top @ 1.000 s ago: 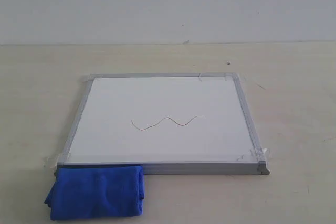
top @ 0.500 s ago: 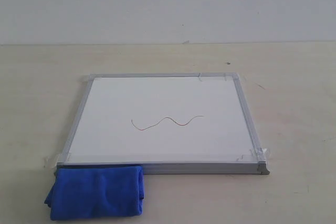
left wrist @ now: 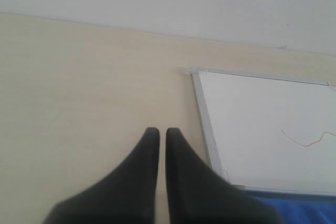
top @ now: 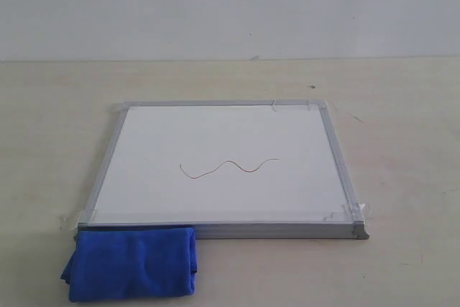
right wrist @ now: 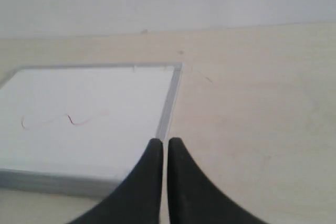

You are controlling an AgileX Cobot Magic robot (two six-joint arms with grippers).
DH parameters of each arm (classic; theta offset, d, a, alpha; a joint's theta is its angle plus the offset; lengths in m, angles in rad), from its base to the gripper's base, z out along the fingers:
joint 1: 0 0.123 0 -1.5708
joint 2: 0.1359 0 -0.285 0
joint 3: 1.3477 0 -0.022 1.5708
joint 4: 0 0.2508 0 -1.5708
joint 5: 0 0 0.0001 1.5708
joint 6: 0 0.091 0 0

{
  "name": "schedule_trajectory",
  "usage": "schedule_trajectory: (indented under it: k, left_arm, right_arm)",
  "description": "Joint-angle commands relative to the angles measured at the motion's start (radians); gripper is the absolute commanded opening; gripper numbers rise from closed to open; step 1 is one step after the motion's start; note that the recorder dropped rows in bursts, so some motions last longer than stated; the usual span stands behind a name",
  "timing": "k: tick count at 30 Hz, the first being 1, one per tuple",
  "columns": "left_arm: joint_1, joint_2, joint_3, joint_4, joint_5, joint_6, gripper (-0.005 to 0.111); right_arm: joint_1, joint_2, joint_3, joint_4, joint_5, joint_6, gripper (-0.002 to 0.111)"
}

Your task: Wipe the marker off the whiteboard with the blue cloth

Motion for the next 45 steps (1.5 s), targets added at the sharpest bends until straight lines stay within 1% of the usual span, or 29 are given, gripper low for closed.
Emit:
schedule_trajectory:
  k: [1,7,19,21,23,26,29,31,33,36,38,41,43,45]
  left_arm:
    - [0.001,-0.003,0.003,-0.003,-0.007,-0.005,0.004]
    - [0.001,-0.003,0.003,-0.003,-0.007,-0.005,0.004]
    - [0.001,-0.003,0.003,-0.003,-0.007,-0.005,0.004]
    - [0.001,-0.003,0.003,-0.003,-0.007,-0.005,0.004]
    - [0.001,-0.003,0.003,-0.003,-0.007,-0.005,0.004]
    - [0.001,-0.003,0.003,-0.003,-0.007,-0.005,0.004]
    - [0.001,-0.003,0.003,-0.003,-0.007,-0.005,0.004]
    - [0.001,-0.003,0.003,-0.003,-0.007,-0.005,0.004]
    - [0.001,-0.003,0.003,-0.003,-0.007,-0.005,0.004]
    - [0.001,-0.003,0.003,-0.003,-0.007,-0.005,0.004]
    - [0.001,-0.003,0.003,-0.003,-0.007,-0.005,0.004]
    - [0.001,-0.003,0.003,-0.003,-0.007,-0.005,0.004]
    - [0.001,-0.003,0.003,-0.003,-0.007,-0.005,0.004]
    - [0.001,-0.003,0.003,-0.003,-0.007,-0.005,0.004]
  right_arm:
    - [-0.007,-0.005,-0.116,0.009,-0.024,0.022,0.0]
    - [-0.007,-0.005,-0.246,0.028,-0.009,0.12,0.0]
    - [-0.007,-0.005,-0.268,0.032,-0.285,0.136,0.0]
    - [0.002,0.008,-0.301,0.032,-0.309,0.126,0.0]
    - [0.024,0.053,-0.365,0.032,-0.291,0.082,0.0]
    - [0.073,0.17,-0.496,0.032,-0.235,-0.023,0.0]
    - [0.149,0.331,-0.649,0.032,-0.107,-0.162,0.0]
    - [0.22,0.459,-0.736,0.048,-0.002,-0.281,0.0]
    - [0.293,0.572,-0.789,0.074,0.066,-0.418,0.0]
    - [0.424,0.748,-0.827,0.125,0.086,-0.588,0.0]
    - [0.498,0.859,-0.848,0.125,0.105,-0.648,0.001]
    - [0.584,1.025,-0.87,0.125,0.099,-0.652,0.009]
    - [0.626,1.134,-0.883,0.134,0.097,-0.652,0.019]
    - [0.638,1.235,-0.906,0.144,0.12,-0.652,0.031]
